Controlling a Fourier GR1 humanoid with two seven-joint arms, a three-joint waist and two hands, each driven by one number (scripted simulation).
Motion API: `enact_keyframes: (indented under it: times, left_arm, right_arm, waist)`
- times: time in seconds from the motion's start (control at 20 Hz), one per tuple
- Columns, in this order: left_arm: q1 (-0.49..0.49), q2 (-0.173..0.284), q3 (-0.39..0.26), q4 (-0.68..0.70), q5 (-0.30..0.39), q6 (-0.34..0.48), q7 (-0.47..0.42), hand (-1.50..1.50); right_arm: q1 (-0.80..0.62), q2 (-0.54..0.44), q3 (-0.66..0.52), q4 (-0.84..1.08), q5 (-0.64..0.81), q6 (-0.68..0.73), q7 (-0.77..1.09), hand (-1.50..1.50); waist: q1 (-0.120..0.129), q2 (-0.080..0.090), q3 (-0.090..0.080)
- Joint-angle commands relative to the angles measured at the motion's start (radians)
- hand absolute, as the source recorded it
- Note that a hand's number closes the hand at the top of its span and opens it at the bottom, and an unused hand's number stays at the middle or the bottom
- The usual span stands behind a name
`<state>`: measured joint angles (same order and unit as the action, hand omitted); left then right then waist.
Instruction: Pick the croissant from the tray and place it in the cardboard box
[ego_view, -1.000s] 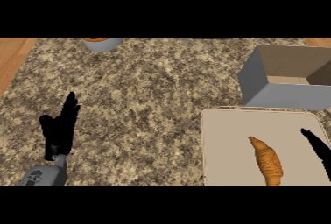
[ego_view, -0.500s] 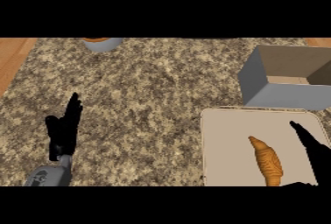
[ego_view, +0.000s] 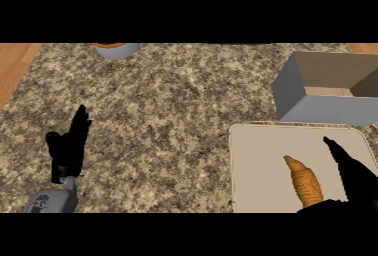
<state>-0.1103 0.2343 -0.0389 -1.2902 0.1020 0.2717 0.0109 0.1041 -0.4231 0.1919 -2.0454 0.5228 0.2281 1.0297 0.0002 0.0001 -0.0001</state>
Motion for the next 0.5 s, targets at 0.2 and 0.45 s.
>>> enact_keyframes:
  times: [0.2,0.45]
  left_arm:
    - [0.055,-0.007,0.029,-0.07,-0.011,-0.021,0.009,0.0]
    - [-0.009,-0.023,0.049,-0.011,-0.035,-0.031,0.02,0.0]
  right_arm:
    - [0.038,0.033,-0.023,0.026,0.051,0.072,0.019,-1.5]
    - [-0.027,0.067,-0.045,0.171,0.095,0.076,-0.069,-1.5]
  waist:
    - [-0.001,-0.001,0.0]
    - [-0.001,0.0,0.0]
